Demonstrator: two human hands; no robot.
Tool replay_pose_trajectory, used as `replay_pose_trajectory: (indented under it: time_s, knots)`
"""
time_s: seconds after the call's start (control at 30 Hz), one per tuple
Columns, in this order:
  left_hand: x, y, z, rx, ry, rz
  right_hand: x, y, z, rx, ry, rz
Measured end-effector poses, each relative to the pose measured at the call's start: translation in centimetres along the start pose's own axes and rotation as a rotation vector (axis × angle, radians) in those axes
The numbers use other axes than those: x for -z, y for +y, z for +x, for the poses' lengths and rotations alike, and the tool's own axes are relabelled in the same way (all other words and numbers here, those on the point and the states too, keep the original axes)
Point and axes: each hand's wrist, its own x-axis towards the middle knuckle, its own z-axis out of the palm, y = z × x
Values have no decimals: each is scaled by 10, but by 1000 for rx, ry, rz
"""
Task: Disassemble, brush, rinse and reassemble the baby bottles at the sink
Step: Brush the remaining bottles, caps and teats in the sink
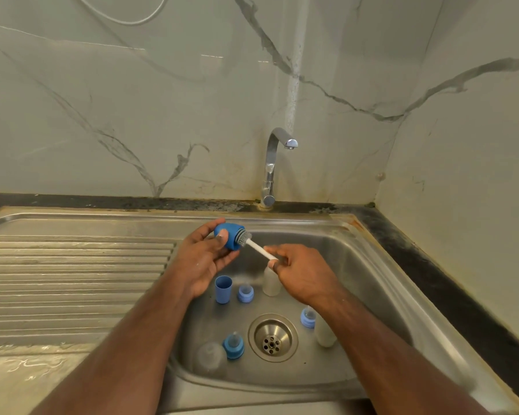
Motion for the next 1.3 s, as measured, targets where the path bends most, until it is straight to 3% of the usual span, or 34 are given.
replay_pose_trajectory:
  time_s: [0.17,0.3,0.4,0.57,0.7,0.83,0.97,1.3]
  knots:
    - [5,1,3,-30,4,55,4,-1,-3,50,-97,-12]
    - [6,4,3,-104,53,53,23,9,-2,10,22,-74]
    - [7,4,3,-124,41,60,30,12,-3,-32,139,29]
    - [5,0,3,-108,17,128,5,-5,-9,78,51,58]
    - [4,0,0,-115,-28,168,7,-2,2,15,97,-54]
    - [3,-2,0,-112,-44,183,6,-4,-6,62,76,88]
    - [1,-5,-1,-113,-84,253,4,-5,1,28,101,-17]
    - [1,-3,-1,-140,-36,262,8,-2,1,27,132,-13]
